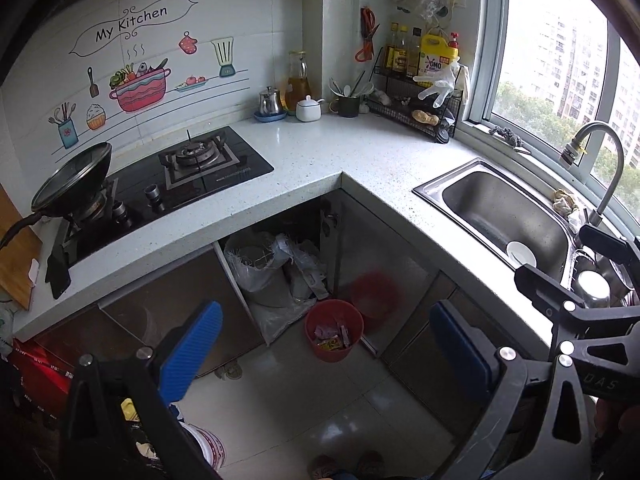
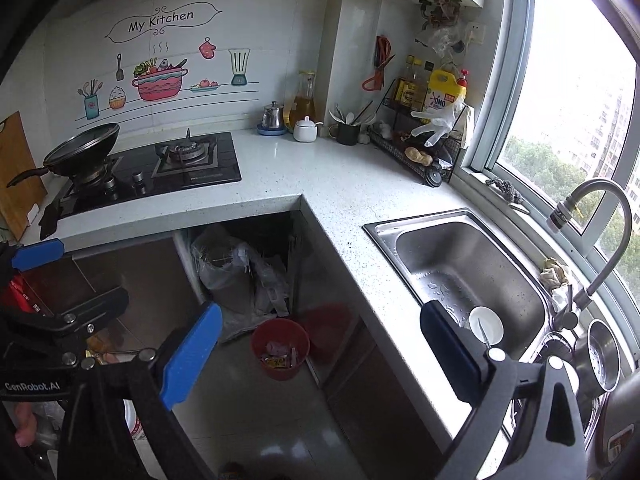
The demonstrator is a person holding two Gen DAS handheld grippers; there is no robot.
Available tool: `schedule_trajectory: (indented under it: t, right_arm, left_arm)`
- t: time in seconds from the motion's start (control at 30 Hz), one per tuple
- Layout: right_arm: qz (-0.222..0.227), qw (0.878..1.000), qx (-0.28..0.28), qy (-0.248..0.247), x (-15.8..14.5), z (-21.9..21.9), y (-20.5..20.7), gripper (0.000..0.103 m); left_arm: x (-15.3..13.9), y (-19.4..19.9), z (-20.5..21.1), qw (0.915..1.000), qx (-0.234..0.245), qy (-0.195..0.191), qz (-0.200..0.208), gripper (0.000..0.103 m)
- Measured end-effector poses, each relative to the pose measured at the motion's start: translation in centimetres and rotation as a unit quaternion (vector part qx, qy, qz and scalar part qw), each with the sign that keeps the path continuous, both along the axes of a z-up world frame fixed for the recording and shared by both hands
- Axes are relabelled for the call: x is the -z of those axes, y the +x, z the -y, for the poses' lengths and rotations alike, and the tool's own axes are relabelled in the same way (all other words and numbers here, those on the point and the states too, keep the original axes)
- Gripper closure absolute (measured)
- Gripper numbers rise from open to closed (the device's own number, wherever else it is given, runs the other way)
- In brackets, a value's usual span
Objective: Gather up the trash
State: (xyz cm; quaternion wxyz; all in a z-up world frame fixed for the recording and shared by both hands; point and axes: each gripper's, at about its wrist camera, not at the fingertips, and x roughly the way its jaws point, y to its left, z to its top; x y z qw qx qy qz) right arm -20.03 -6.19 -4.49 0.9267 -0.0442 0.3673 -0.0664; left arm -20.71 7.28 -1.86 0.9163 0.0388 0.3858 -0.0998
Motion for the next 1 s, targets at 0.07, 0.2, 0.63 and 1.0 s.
schedule_trajectory:
  t: [0.07,0.2,0.63,1.0]
  right_arm:
    - [0.001,1.0,0.0,0.001,-0.05,-0.35,-0.25,0.004]
    - [0.003,1.0,0.0,0.002,0.02,-0.63,-0.35,0.004]
    - [0.001,1.0,-0.012,0.007,0.21,-0.29,-0.51,0.004]
    - [-0.001,1.0,-0.019,0.008,0.52,0.15,-0.54,0.004]
  left_arm:
    - [-0.07,-0.25,-0.02,1.0,-0.002,-0.001,0.004,0.0]
    - [0.03,-0.4,-0.18,1.0,-0.002,-0.004,0.003,0.0]
    - [0.1,-0.72,0.29,0.9998,-0.019,-0.004,-0.001,0.0]
    - [0.69,-0.61,0.66,0.9997,-0.02,-0.006,-0.01,0.0]
